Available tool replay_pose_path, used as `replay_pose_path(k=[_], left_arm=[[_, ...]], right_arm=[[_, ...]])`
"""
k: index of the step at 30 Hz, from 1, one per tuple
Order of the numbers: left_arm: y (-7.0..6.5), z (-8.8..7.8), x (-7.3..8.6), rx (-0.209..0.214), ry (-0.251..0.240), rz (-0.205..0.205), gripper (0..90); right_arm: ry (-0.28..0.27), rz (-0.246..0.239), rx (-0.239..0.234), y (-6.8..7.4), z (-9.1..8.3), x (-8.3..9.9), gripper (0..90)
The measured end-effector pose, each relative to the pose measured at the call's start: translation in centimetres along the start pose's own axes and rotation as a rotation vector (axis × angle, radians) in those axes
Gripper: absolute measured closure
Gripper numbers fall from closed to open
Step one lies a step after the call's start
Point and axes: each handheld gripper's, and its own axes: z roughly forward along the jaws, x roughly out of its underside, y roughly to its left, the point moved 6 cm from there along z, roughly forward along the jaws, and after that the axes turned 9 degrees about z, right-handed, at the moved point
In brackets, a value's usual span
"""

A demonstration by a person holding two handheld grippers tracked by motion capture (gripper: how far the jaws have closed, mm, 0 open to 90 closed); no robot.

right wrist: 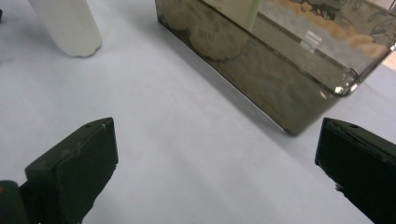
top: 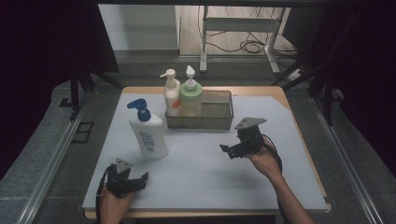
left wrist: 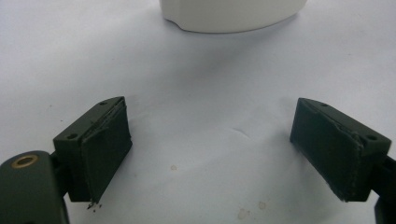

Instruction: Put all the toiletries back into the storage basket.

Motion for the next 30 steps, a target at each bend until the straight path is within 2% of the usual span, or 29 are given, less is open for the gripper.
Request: replay_pose_path(k=[13,25,30], left_arm=[[0.0,0.0,0.0,-0.001,0.003,-0.002,11.8],[-0.1,0.0,0.0,-0.007,-0.009,-0.005,12.2],[-0.1,0.0,0.0,-0.006,-0.007,-0.005,12.2]], right_arm=[[-0.004,0.034,0.027,-0.6,-1.3,3.3,0.0],[0.009,0.075,0.048,-1.0,-1.4,7.3,0.0],[0.025,0.080,0.074,-1.4,-1.3,8.7,0.0]])
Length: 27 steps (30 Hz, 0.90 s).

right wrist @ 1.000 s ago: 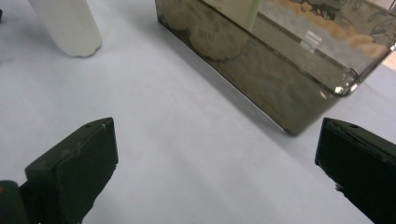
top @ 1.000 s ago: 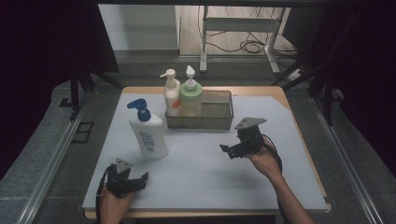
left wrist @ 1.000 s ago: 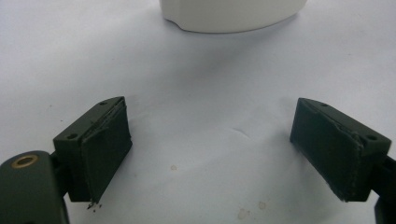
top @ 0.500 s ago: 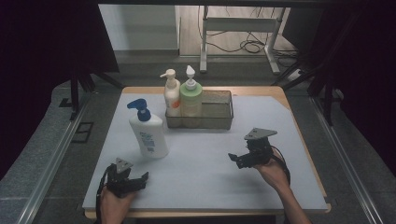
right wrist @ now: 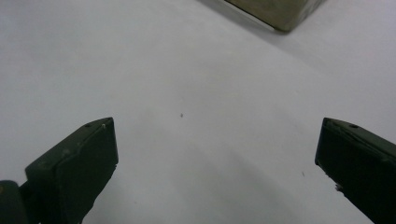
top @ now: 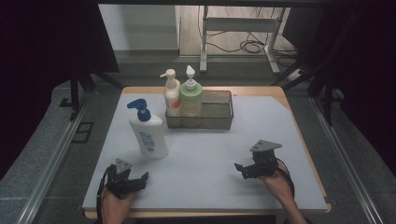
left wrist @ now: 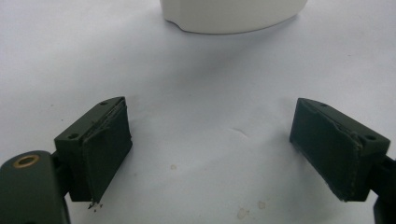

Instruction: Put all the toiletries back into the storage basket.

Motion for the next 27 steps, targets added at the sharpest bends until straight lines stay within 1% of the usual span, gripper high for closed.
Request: replay_pose_path(k=[8,11,13,16,19,20,25,27], left_arm=[[0.1,0.0,-0.1,0.005,0.008,0.002,12.3],[0.1,0.0,-0.1,0.006,0.010,-0.001,13.0],[0.2,-0.1,-0.2,0.002,0.010,-0.010,14.1],[0.5,-0.3,-0.2,-0.006,0.011,-0.021,20.2],[0.8,-0.4,-0.2,-0.008,0.007,-0.027,27.7],[0.8,-0.5,-0.3,-0.003,0.001,-0.031,30.8],[0.9,-0.7,-1.0,-0.006,-0.030,-0.031,38.0],[1.0,-0.8,-1.3,-0.007,-0.039,-0.034,42.7]], right_arm=[[0.035,0.022,0.015,-0.6,0.6,2.2,0.0],[0.045,0.027,0.015,-0.8,0.8,2.8,0.0],[0.053,0.032,0.016,-0.9,1.0,3.2,0.0],[0.063,0.048,0.007,-1.1,1.1,3.5,0.0],[0.065,0.049,0.006,-1.1,1.2,3.5,0.0],[0.066,0.051,0.005,-1.1,1.2,3.5,0.0],[0.063,0.052,0.006,-1.1,1.2,3.5,0.0],[0.062,0.051,0.005,-1.1,1.2,3.5,0.0]])
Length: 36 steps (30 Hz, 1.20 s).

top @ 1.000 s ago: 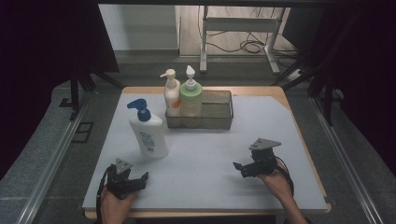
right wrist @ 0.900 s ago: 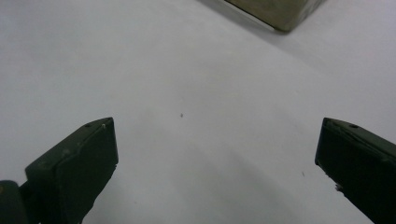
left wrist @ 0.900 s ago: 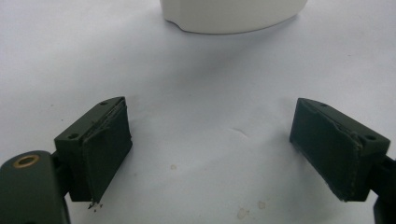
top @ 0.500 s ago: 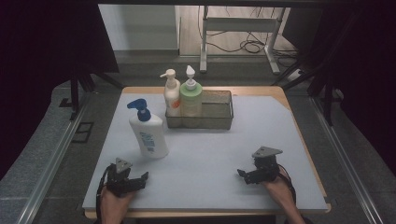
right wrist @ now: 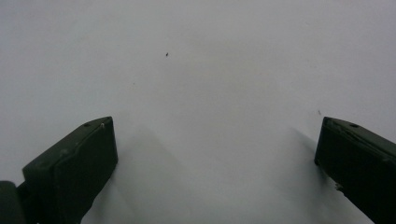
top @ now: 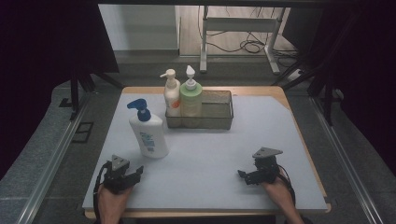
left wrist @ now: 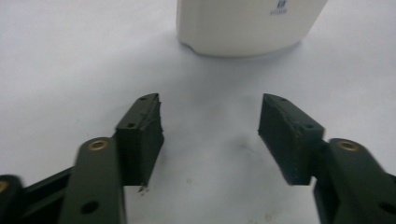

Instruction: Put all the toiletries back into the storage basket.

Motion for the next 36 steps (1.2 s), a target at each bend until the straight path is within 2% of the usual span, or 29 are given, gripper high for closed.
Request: replay_pose_path(k=[2,10,12,16,21,25,36], left_arm=[[0.2,0.0,-0.2,-0.002,-0.008,-0.001,46.7],[0.2,0.2,-1.3,0.007,-0.036,0.022,73.6],[0.1,0.3,-1.6,0.005,-0.037,0.019,80.4],[0.3,0.9,-2.0,-0.006,-0.019,0.028,88.2],[0.8,1.9,-2.6,-0.024,0.003,0.052,89.1],[0.9,2.5,-3.2,-0.015,-0.004,0.051,89.2],[1.6,3.4,-3.9,-0.028,-0.009,0.054,89.2]], right_arm=[[0.000,0.000,0.000,0.0,0.0,0.0,0.0],[0.000,0.000,0.000,0.0,0.0,0.0,0.0],[0.000,0.000,0.000,0.0,0.0,0.0,0.0],[0.000,0.000,0.000,0.0,0.0,0.0,0.0],[0.000,0.000,0.000,0.0,0.0,0.0,0.0],[0.000,0.000,0.000,0.0,0.0,0.0,0.0],[0.000,0.000,0.000,0.0,0.0,0.0,0.0]])
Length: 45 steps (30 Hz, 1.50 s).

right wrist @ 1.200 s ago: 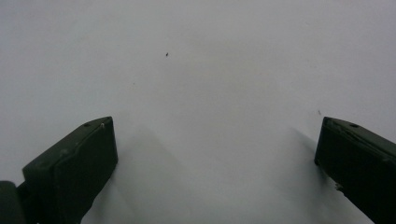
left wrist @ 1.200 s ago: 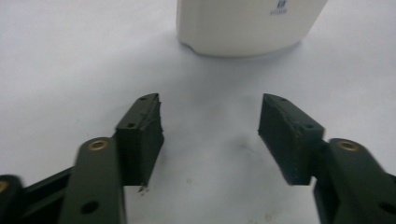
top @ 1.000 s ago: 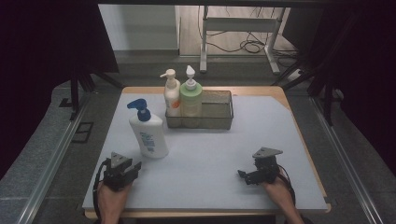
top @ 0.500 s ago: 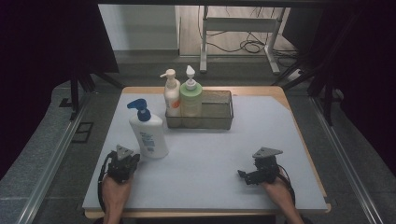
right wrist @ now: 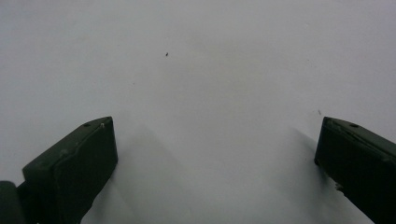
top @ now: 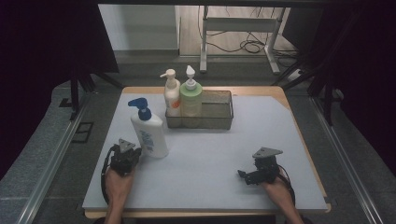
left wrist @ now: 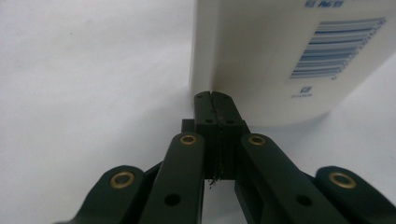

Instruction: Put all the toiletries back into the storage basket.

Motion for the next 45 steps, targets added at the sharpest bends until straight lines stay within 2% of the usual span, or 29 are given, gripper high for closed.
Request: replay_pose_path(k=[4,10,19,23,30,45], left_arm=[[0.1,0.1,-0.2,0.001,0.001,0.017,89.1],[1.9,0.2,-0.8,0.002,-0.012,-0.020,89.1],[3.3,3.0,-1.9,0.054,-0.001,-0.026,89.3],[3.4,3.7,-2.2,0.086,-0.008,-0.038,89.2],[3.4,3.9,-2.3,0.098,-0.025,-0.055,89.3],[1.8,4.2,-2.8,0.127,-0.030,-0.022,89.3]], right_arm=[[0.000,0.000,0.000,0.0,0.0,0.0,0.0],[-0.001,0.000,0.000,0.0,0.0,0.0,0.0],[0.000,0.001,0.000,0.0,0.0,0.0,0.0],[0.000,0.001,-0.001,0.0,0.0,0.0,0.0],[-0.001,0.001,0.000,0.0,0.0,0.0,0.0],[-0.001,0.001,0.000,0.0,0.0,0.0,0.0]])
